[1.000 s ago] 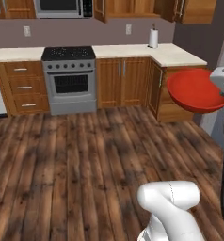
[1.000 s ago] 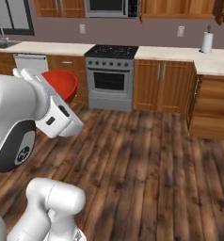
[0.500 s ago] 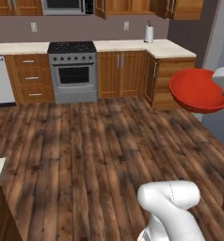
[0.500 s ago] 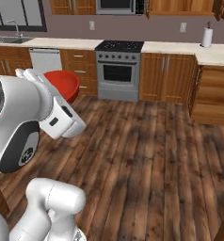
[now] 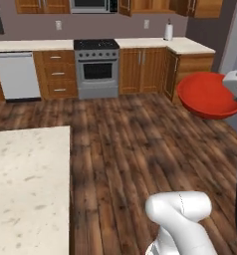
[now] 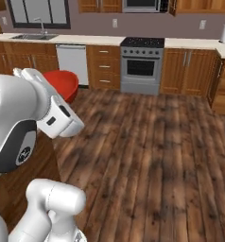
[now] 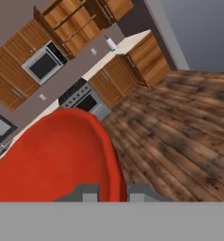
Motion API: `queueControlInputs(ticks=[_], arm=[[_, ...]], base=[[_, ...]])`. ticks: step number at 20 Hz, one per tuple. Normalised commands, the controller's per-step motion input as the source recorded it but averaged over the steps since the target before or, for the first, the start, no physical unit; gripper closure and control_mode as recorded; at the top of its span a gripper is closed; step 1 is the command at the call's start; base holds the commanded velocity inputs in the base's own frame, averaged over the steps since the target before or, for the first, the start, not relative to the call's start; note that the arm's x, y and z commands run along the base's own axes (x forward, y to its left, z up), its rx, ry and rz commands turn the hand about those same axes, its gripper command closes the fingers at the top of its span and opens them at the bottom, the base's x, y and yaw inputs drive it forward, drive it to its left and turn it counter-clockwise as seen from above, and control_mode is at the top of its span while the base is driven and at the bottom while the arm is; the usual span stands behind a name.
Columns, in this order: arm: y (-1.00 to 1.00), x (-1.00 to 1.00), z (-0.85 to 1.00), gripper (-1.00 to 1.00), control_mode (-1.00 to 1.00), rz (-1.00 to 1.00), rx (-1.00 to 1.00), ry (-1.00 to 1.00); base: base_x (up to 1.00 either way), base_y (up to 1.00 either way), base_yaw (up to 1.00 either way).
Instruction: Take the smaller bowl and place it next to the appetizer plate on the dining counter , and place the larger bowl next to the plate with cooked food.
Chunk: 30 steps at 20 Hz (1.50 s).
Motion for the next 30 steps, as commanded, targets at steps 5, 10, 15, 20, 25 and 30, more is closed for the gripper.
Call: queueControlInputs(ticks=[5, 10, 15, 20, 25, 30], arm=[[0.0, 0.0, 0.0, 1.0, 1.0, 0.0, 0.0, 0.0], [0.0, 0.0, 0.0, 1.0, 1.0, 0.0, 0.0, 0.0], [0.0, 0.0, 0.0, 1.0, 1.0, 0.0, 0.0, 0.0], [0.0, 0.0, 0.0, 1.0, 1.0, 0.0, 0.0, 0.0], [0.0, 0.0, 0.0, 1.0, 1.0, 0.0, 0.0, 0.0], [0.0, 0.0, 0.0, 1.0, 1.0, 0.0, 0.0, 0.0]], base=[[-1.0, 0.73, 0.0], [-1.0, 0.38, 0.0], [-1.0, 0.46, 0.0], [-0.78, 0.78, 0.0], [-0.34, 1.0, 0.0], [-0.14, 1.0, 0.0]])
